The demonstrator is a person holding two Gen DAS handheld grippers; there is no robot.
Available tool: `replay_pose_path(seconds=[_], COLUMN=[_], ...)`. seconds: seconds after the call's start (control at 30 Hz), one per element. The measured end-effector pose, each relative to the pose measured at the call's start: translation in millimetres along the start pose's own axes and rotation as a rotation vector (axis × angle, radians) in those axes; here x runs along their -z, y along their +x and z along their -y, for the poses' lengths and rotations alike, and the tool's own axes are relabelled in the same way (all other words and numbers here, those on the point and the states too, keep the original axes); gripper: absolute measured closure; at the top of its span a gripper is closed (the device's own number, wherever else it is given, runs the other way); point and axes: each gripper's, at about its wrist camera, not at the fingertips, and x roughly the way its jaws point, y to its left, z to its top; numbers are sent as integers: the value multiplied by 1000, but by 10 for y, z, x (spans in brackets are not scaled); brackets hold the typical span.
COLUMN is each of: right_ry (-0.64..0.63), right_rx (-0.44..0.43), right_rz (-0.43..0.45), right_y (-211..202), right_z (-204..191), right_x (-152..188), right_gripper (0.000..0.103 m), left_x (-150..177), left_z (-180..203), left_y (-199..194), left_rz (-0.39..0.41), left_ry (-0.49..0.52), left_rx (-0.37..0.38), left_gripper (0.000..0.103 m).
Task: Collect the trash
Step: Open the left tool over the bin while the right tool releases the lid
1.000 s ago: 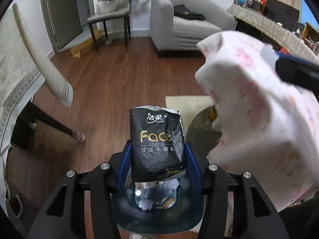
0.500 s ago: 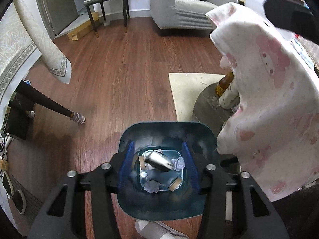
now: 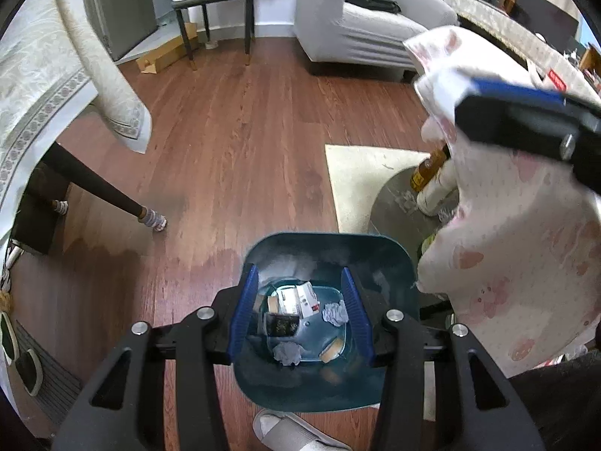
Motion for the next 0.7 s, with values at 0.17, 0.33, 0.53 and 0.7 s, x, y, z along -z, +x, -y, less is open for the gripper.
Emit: replay_pose_path(seconds=[0.17,0.33,0.53,0.7], right_ry=[-8,-22,-30,-57], right_rx=[0,0,-6,-13], right_rz=[-25,-57,-101,-138], right_y=[103,216,385,513], right_z=[-52,-94,-167,-254], right_x=[29,66,127,190], right_gripper=[64,64,64,64], left_x=[-56,-123,-208,-276], left_z=[-160,-267,-264,-256], left_y=[-128,-313,-517,-706], left_rz=[44,96,157,209], left_ry=[-51,-99,-112,-116], left_rx=[-15,-17,-12,-15], left_gripper=[54,54,56,57])
